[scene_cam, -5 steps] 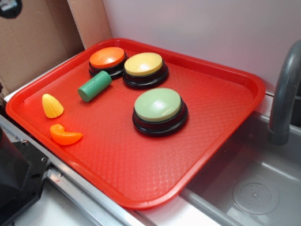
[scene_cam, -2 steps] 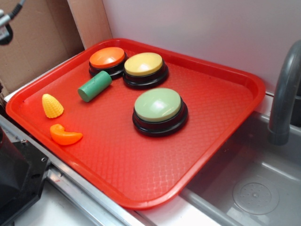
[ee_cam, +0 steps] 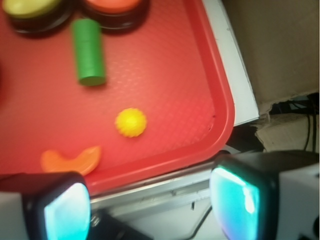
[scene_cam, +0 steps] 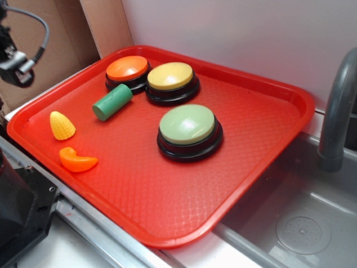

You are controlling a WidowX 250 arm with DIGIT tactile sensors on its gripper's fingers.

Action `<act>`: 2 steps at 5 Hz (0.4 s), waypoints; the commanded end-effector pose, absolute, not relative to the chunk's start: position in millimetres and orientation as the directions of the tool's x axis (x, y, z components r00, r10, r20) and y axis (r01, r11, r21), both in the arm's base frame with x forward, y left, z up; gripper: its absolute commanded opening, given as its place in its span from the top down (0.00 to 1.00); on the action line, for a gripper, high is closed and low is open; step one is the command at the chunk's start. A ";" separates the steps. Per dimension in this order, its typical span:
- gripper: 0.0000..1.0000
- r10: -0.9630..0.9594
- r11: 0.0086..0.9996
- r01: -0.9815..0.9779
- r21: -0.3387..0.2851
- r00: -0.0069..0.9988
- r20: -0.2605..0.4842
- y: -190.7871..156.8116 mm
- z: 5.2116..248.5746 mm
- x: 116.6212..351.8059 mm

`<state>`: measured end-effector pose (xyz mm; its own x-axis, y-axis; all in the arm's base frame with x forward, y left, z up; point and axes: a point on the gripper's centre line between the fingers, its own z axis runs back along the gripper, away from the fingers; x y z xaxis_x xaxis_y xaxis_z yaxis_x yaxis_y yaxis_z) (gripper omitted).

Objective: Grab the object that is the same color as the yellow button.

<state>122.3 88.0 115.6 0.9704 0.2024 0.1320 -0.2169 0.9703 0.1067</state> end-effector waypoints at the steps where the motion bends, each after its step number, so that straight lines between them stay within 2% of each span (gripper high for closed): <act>1: 0.00 0.151 0.970 -0.179 0.162 0.974 0.170 84.8 64.1 150.2; 2: 0.00 0.143 0.975 -0.168 0.142 0.975 0.170 88.5 44.6 153.1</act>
